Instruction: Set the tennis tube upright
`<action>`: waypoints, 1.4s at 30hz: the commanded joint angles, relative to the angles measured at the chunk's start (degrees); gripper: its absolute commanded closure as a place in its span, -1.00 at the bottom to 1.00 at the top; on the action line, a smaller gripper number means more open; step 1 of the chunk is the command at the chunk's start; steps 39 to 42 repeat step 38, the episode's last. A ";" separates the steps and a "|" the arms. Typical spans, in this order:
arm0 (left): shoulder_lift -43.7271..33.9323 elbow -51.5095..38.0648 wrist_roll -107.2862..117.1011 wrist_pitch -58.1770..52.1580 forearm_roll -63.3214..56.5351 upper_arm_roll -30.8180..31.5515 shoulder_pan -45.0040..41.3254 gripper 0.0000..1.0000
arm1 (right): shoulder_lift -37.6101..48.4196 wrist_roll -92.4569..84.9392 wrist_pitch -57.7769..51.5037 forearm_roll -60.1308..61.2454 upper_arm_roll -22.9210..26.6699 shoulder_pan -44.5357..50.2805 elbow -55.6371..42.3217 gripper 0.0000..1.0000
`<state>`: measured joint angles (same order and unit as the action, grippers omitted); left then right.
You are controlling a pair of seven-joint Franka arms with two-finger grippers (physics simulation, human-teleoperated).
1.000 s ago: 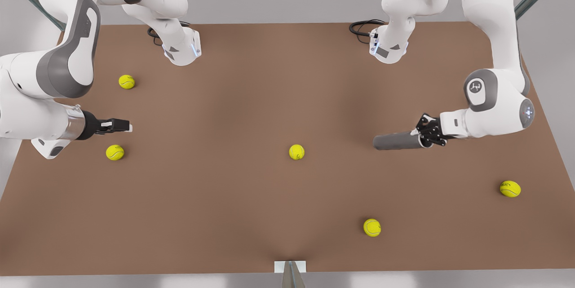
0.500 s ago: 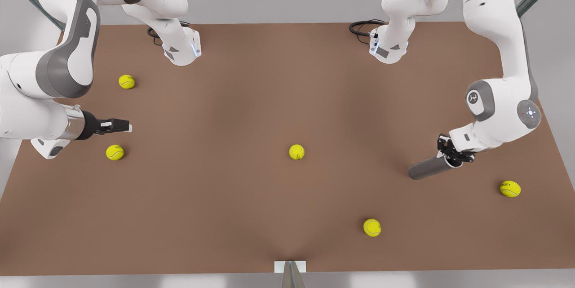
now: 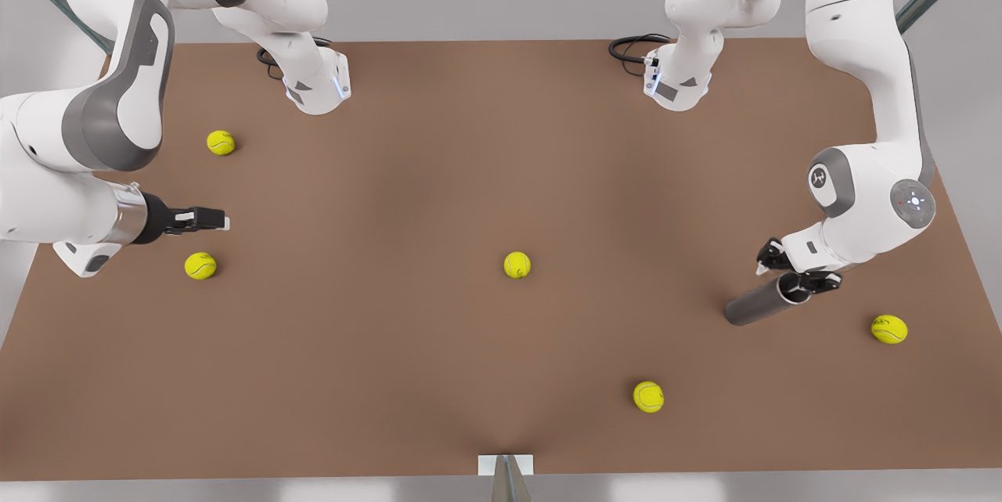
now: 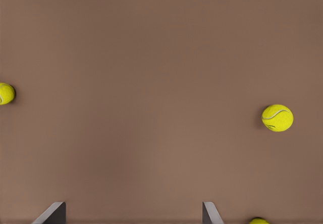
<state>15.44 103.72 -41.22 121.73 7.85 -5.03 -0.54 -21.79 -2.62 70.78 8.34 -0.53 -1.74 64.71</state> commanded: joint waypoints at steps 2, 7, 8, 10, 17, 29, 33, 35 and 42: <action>-0.06 -0.01 4.57 0.79 -1.35 0.02 0.02 -1.00 | 0.08 -0.02 -0.03 0.01 0.00 -0.11 -0.02 -1.00; -0.06 -0.01 4.57 0.79 -1.35 0.02 0.02 -1.00 | 0.25 -0.10 2.61 -2.09 0.27 -0.63 -0.73 -1.00; -0.06 -0.01 4.57 0.79 -1.35 0.02 0.02 -1.00 | 0.34 -0.10 3.57 -4.47 0.27 -0.98 -1.69 -1.00; -0.15 -0.01 4.57 0.79 -1.35 0.02 0.02 -1.00 | 0.87 0.16 3.75 -7.72 -0.08 -0.28 -2.75 -1.00; -0.94 -2.82 4.84 -1.23 -1.52 -0.50 0.02 -1.00 | 0.96 2.53 8.94 -10.89 -0.26 0.42 4.81 -1.00; -12.98 -15.31 45.18 -36.65 -7.50 2.66 0.02 -1.00 | 0.96 2.53 8.76 -10.89 -0.26 0.25 4.63 -1.00; -11.48 -14.60 45.27 -36.48 -7.50 2.66 -0.07 -1.00 | 0.96 2.53 8.85 -10.80 -0.26 -0.19 4.55 -1.00; -11.13 -14.60 45.27 -36.48 -7.50 2.66 -0.07 -1.00 | 0.96 2.53 8.94 -10.71 -0.26 -0.63 4.55 -1.00; -11.05 -14.60 45.27 -36.48 -7.50 2.66 -0.07 -1.00 | 0.96 2.53 8.94 -10.71 -0.26 -0.63 4.55 -1.00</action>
